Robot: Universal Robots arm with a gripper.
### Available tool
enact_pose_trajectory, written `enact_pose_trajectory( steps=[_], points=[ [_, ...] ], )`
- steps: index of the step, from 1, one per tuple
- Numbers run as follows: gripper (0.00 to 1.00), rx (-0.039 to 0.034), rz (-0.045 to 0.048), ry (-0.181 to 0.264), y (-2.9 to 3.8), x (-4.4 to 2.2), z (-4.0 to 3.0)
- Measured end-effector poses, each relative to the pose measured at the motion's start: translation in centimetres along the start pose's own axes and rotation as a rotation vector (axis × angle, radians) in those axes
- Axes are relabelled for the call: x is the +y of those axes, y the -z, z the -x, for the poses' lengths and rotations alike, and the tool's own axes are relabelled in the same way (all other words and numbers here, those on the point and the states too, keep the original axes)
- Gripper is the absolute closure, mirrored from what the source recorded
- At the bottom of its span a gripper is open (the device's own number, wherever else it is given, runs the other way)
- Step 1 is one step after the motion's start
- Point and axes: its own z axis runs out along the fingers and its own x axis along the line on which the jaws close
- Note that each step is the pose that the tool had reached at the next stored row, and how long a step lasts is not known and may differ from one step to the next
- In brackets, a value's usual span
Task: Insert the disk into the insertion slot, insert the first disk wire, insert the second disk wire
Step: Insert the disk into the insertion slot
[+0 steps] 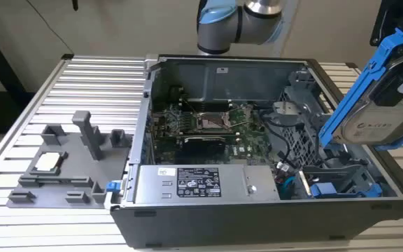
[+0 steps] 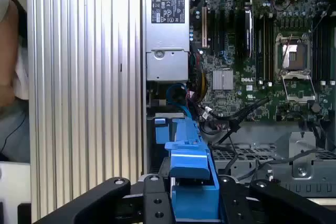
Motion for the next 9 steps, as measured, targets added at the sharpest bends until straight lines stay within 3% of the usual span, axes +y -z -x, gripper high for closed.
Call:
enact_pose_trajectory(
  steps=[9],
  points=[
    [0.67, -0.0003, 0.0000, 0.000, 0.00, 0.00, 0.00]
  ],
)
